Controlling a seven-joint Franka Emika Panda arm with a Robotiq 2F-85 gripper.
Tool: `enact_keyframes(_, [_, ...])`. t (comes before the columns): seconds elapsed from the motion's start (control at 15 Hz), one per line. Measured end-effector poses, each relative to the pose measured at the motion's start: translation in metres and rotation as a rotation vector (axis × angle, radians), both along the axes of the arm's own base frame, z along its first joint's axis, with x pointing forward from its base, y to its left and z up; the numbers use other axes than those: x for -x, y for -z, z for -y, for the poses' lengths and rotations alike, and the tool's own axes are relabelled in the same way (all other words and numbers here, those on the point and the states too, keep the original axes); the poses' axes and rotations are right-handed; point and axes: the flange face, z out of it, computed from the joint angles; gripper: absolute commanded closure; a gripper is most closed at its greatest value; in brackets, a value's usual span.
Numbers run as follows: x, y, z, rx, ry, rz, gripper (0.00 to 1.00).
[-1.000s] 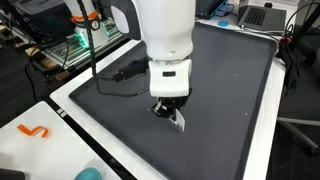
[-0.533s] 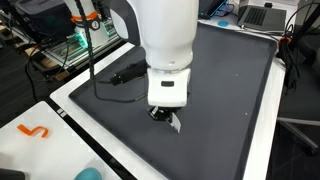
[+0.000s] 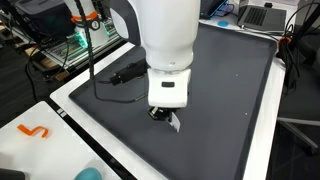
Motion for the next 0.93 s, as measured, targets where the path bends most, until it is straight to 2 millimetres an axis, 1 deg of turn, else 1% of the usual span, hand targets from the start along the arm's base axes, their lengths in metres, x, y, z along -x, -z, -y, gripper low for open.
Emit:
enact_keyframes(0.27, [0.002, 0.000, 0.005, -0.031, 0.012, 0.008, 0.99])
enact_keyframes(0.6, [0.013, 0.001, 0.019, -0.093, 0.051, 0.021, 0.99])
enact_keyframes(0.93, [0.020, 0.002, 0.019, -0.103, 0.052, 0.013, 0.99])
